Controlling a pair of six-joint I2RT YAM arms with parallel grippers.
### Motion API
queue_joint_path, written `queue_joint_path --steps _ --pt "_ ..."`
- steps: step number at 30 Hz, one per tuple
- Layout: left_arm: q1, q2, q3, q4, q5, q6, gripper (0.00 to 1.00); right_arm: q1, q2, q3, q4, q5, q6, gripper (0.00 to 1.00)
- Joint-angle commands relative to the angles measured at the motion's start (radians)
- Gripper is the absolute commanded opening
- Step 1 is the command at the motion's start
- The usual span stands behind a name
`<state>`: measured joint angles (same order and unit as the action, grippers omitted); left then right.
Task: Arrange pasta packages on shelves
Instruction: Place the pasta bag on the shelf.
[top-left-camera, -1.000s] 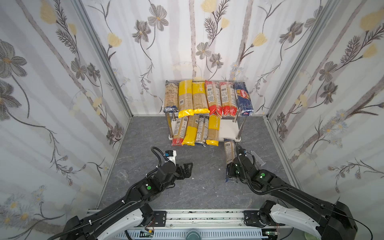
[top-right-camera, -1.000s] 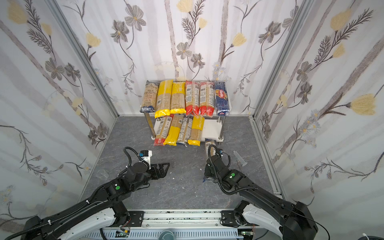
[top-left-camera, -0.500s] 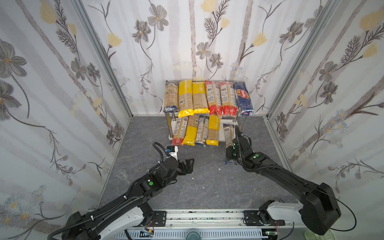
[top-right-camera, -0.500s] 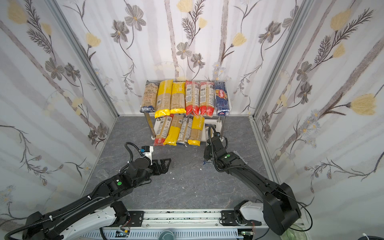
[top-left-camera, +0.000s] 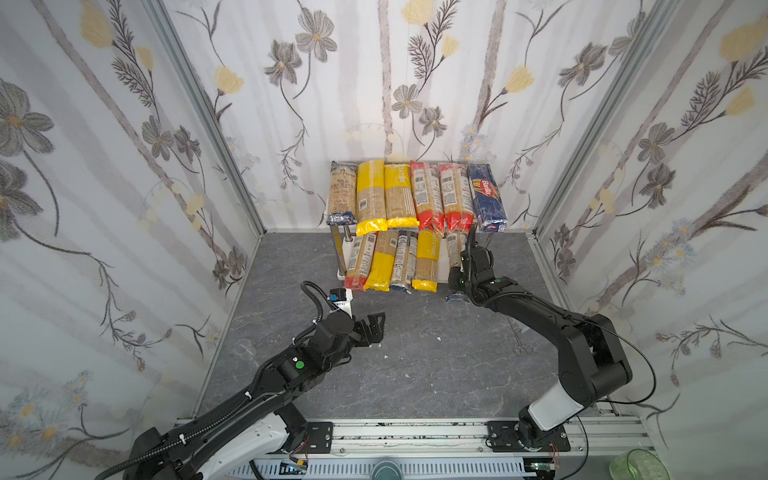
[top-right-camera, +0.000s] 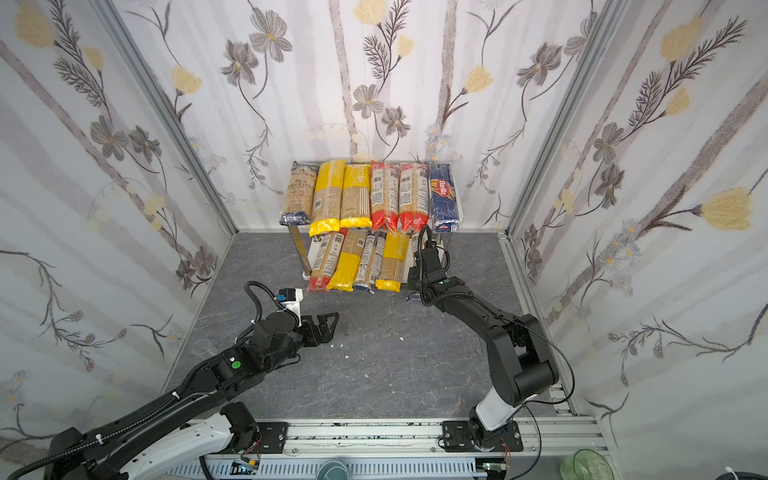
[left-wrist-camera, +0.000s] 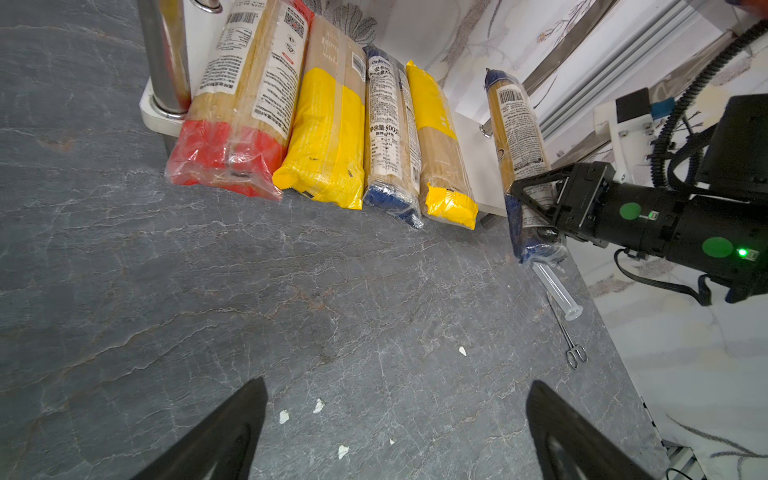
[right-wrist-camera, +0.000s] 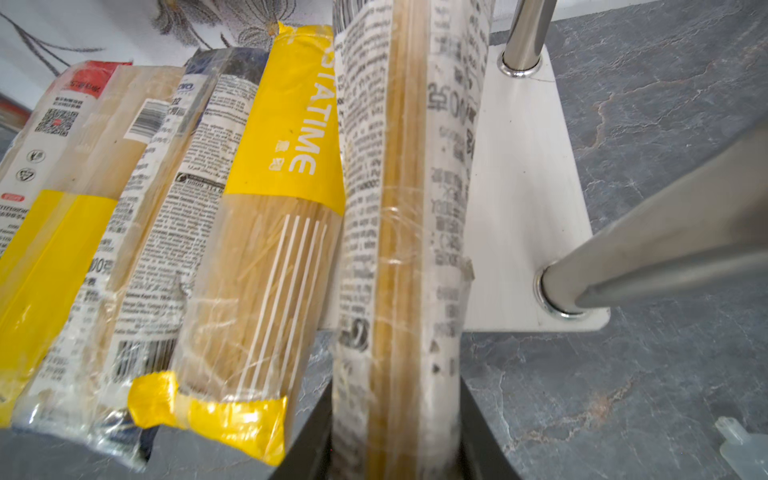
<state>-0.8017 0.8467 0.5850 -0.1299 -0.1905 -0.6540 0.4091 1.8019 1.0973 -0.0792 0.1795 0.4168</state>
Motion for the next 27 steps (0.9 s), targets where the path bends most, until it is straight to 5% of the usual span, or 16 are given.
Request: queue_joint_path --steps 1,14,18,22,27 --pt "0.008 -0.008 0.012 0.001 -0.017 0.006 0.99 -0.013 0.043 0.045 0.175 0.002 -0.025 0.30" --pt "0.024 -0.031 0.002 -0.009 -0.016 0.005 0.99 -0.065 0.207 0.165 0.192 -0.025 -0.044 0.36" --pt "0.027 -0.038 -0.002 -0.013 -0.019 0.004 1.00 -0.073 0.245 0.203 0.174 -0.054 -0.048 0.51" --pt "0.030 -0.038 -0.004 -0.014 -0.020 0.002 1.00 -0.074 0.257 0.205 0.160 -0.059 -0.047 0.78" --pt "0.033 -0.040 0.000 -0.015 -0.015 0.006 1.00 -0.071 0.222 0.158 0.151 -0.075 -0.037 0.86"
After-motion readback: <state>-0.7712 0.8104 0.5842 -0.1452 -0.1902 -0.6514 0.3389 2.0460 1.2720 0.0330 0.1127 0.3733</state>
